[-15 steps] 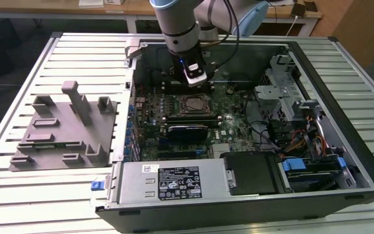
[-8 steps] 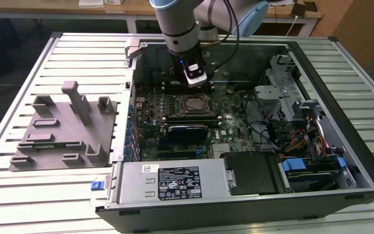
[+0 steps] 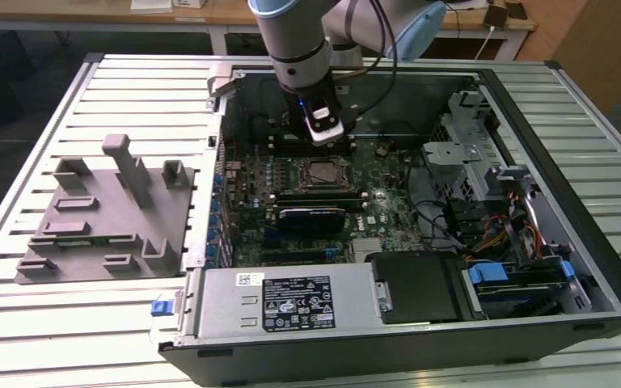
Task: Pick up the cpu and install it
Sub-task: 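Install the first cpu locking lever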
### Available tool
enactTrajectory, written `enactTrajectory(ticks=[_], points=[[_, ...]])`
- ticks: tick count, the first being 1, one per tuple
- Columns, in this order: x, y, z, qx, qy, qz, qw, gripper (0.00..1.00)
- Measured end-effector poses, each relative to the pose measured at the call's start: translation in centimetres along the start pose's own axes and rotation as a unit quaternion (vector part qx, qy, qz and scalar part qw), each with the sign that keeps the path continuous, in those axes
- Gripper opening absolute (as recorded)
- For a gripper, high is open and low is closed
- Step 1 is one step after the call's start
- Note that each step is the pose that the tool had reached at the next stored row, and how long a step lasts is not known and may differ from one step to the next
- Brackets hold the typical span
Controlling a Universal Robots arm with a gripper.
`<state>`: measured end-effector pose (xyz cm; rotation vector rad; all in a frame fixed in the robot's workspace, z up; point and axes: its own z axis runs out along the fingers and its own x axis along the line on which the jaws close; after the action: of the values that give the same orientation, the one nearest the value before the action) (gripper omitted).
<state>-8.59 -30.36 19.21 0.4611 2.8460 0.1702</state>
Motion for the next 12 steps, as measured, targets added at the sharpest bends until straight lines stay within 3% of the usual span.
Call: enactTrajectory(ticks=[12], points=[[-0.06, -0.22, 0.06, -0.0001, 0.0000, 0.000, 1.0000, 0.11]])
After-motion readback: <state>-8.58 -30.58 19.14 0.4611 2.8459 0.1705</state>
